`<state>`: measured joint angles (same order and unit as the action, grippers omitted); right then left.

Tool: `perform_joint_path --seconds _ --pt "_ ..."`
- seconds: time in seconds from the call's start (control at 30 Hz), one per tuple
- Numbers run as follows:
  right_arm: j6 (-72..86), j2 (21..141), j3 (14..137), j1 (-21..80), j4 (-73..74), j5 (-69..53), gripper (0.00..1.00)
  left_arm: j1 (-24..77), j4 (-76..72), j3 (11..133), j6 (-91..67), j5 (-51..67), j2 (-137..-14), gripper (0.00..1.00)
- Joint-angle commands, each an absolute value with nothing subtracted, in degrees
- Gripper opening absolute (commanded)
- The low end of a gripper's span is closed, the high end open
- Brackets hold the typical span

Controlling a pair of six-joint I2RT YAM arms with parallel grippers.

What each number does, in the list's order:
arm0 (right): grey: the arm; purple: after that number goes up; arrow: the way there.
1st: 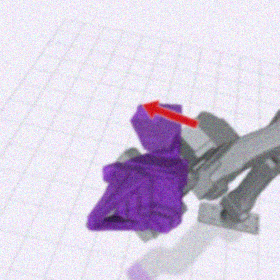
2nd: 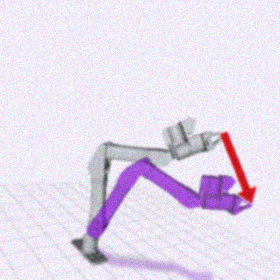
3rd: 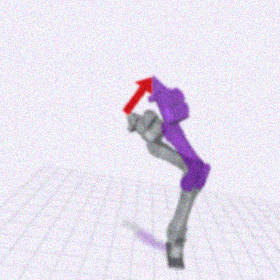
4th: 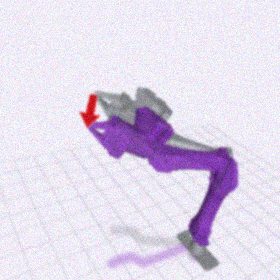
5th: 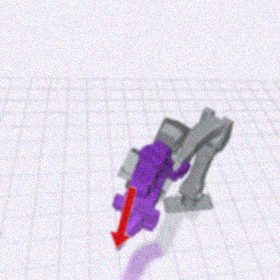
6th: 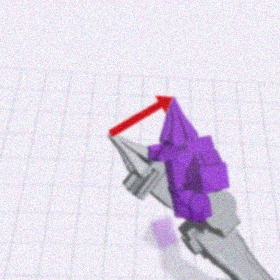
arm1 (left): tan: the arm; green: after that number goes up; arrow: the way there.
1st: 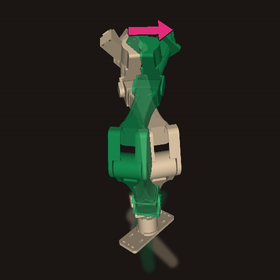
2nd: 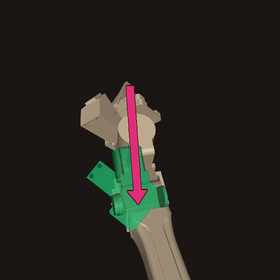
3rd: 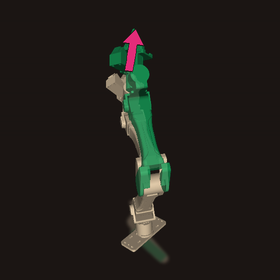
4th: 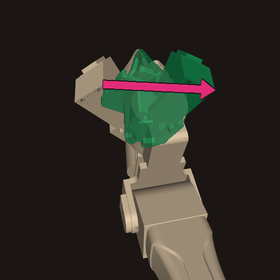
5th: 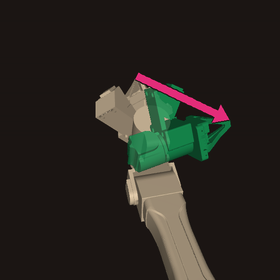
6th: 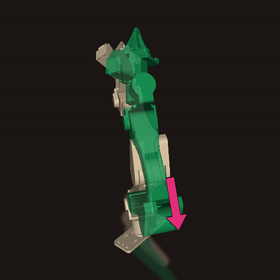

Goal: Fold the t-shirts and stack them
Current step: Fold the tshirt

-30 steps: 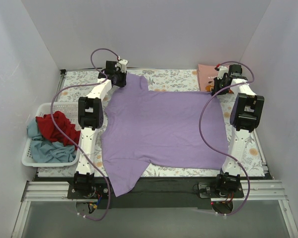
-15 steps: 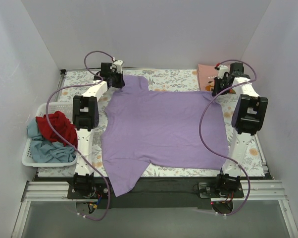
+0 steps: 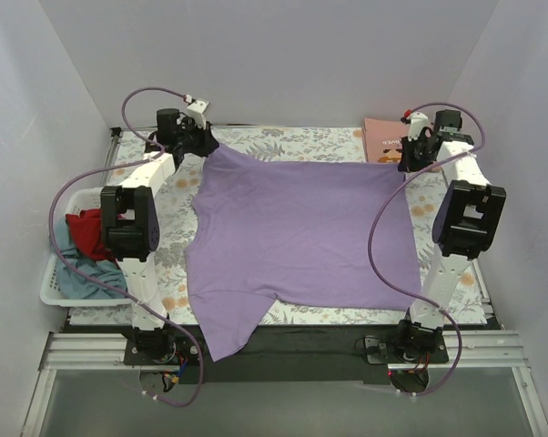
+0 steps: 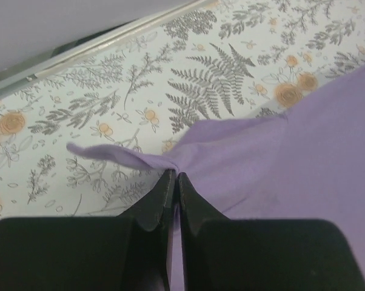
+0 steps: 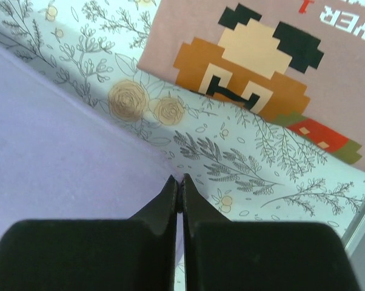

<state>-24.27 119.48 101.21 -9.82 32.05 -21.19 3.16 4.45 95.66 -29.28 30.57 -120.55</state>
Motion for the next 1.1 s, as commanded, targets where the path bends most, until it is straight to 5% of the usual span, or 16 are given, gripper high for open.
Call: perform_joint_path --seconds 0.0,0.6,1.07 --pt "-27.4 115.0 100.0 -11.5 33.0 -22.8 0.01 1.6 3.4 91.1 -27.2 33.6 -113.9 0.0" --pt "-38.1 107.3 85.7 -13.0 35.2 -24.4 0.01 1.0 6.2 62.4 -19.3 35.2 -89.6 0.0" --pt "-41.4 109.4 79.6 -13.4 35.0 -22.1 0.01 1.1 10.7 50.3 -18.4 32.0 -84.6 0.0"
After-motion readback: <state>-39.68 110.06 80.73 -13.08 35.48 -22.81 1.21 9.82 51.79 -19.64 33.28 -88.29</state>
